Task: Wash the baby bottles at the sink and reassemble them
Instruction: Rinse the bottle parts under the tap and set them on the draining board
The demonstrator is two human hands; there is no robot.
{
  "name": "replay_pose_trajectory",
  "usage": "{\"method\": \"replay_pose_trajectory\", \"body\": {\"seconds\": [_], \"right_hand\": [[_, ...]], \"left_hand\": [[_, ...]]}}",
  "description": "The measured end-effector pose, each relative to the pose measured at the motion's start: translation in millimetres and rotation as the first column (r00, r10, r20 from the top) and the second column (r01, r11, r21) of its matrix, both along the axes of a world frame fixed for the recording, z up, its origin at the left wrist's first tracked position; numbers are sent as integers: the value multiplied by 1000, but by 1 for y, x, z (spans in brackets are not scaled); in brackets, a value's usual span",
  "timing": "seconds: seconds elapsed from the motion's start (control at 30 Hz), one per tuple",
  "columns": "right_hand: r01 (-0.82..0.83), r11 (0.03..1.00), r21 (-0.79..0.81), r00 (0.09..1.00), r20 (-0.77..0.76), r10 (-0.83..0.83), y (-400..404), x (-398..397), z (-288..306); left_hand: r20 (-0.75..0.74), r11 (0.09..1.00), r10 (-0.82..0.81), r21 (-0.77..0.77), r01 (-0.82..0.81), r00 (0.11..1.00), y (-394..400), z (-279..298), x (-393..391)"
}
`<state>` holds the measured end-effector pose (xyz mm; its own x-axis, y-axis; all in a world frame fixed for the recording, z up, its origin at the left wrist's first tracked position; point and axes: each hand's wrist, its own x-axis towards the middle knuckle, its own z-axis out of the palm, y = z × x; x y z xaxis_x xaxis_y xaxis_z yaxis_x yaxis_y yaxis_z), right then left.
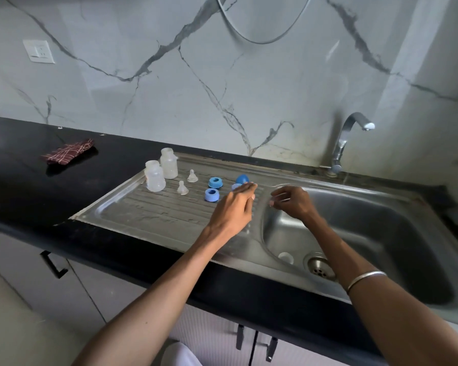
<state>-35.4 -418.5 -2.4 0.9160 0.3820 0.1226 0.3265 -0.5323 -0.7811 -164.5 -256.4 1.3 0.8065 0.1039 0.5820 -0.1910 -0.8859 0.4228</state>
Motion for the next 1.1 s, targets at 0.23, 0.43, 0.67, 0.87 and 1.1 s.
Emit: {"method": "replay_pose_trajectory", "body": {"seconds": [0.23, 0.43, 0.67, 0.87, 1.1], "right_hand": [[60, 996, -68, 998, -11, -61, -74, 5, -12], [78, 978, -192, 997, -6, -81, -133, 18, -27], [-63, 956, -287, 996, -79, 42, -149, 45, -39], [-287, 891, -351, 945, -256, 204, -124, 55, -57], [-486, 811, -326, 847, -404, 345, -103, 47, -65]], "left_hand": [[-147, 989, -148, -24, 146, 978, -71, -8, 39], [-253, 968, -250, -63, 243, 934, -129, -18, 74], [-413, 958, -285, -127, 256, 865, -135, -32, 124], [-534, 972, -235, -107, 211, 812, -108, -48, 154], [-638, 984, -171, -75, 159, 751, -92, -61, 167]]}}
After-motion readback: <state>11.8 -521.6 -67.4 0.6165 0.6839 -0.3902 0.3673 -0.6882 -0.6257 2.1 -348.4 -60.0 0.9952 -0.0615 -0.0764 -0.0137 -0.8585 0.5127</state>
